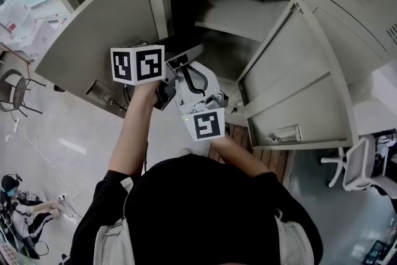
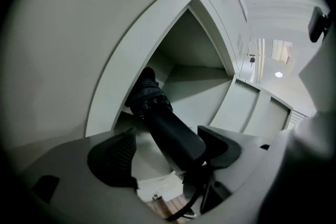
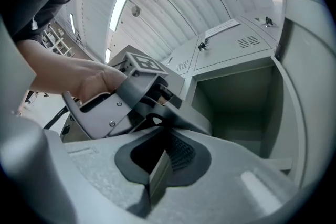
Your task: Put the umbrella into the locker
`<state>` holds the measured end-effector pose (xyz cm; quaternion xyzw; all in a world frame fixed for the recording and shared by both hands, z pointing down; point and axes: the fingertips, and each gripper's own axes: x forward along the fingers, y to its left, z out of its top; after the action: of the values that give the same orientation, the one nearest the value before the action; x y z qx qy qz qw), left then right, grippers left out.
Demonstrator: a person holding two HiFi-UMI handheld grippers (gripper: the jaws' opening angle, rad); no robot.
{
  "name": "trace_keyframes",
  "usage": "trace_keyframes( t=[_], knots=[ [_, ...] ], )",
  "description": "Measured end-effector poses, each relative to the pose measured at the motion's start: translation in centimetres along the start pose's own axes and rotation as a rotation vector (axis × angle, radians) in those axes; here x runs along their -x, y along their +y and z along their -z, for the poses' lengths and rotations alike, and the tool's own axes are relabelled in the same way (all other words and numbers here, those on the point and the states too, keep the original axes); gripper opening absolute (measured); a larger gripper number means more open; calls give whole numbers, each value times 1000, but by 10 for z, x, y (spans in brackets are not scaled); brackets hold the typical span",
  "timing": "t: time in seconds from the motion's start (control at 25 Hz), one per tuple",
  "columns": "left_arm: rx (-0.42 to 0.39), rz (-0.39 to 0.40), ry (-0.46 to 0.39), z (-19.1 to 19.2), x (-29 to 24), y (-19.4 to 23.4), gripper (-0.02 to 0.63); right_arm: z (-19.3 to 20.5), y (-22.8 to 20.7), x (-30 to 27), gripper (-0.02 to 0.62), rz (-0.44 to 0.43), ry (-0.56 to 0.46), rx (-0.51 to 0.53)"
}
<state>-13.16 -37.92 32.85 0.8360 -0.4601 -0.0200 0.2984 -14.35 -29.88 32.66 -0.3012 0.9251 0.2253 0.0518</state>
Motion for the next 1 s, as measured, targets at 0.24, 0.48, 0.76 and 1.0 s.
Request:
trace_keyframes(
  t=[0.24,0.48,0.76,1.0],
  knots=[
    [-133,-105,-102,-17,32,-8,341,0,-7,-9,3,-6,-16,3],
    [-261,-257,-192,-25,72,-6,337,3,-13,-27,3,4,-31,-49],
    [-331,-282,-184,-12,90,-6,309,19,-38,-59,3,58,8,-110],
    [-365,-320,-244,-8,104,-7,93,27,-49,-77,3,93,26,-130]
  ],
)
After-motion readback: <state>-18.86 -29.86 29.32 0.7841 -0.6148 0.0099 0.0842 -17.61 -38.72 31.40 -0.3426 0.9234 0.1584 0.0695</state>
